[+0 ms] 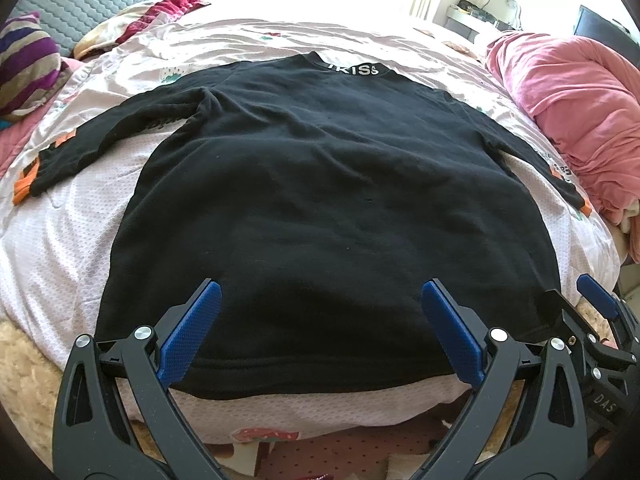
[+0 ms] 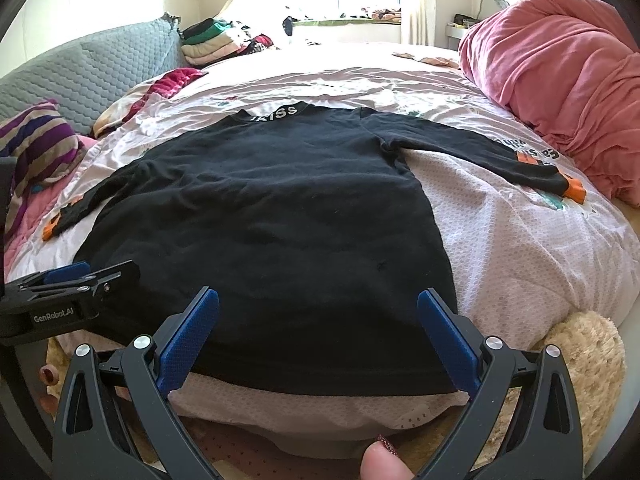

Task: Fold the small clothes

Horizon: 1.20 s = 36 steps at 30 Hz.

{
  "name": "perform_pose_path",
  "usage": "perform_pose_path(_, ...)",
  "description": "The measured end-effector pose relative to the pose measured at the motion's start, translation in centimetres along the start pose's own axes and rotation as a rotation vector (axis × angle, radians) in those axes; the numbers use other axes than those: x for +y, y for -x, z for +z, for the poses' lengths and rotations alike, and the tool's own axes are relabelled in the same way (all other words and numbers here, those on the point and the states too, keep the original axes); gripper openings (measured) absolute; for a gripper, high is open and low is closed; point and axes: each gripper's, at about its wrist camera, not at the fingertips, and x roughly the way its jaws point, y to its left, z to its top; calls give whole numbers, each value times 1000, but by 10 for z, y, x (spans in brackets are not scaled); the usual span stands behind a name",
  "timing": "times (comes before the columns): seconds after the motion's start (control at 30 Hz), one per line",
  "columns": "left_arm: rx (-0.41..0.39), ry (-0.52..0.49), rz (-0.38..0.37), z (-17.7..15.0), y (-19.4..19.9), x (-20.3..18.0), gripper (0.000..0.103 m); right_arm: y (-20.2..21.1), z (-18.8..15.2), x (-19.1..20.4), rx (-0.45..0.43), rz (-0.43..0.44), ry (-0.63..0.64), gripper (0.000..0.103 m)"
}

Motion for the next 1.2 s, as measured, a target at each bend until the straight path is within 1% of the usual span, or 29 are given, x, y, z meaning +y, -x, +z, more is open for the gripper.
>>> perform_pose_path(0.23,-3,5,-5,7,-2,-1,94,-2,6,-2,0,8,5,99)
perform_pose_path(0.5,6,13,-12,18,-7,-3,94,-7,23,-3,-6,20,3,99)
perform_pose_path(0.87,-3,29,-39,51,-11,-5,94,-13,55,-11,-3,39,-33,99)
perform_pose_path(1.0,-13,21,-43,62,-13,-5,94,-10,69,-16,-39,39,-39,99)
perform_pose_path(1.2,-21,15,-49,81,-17,-8,94,-15,91,-26,-58,23,-58,99)
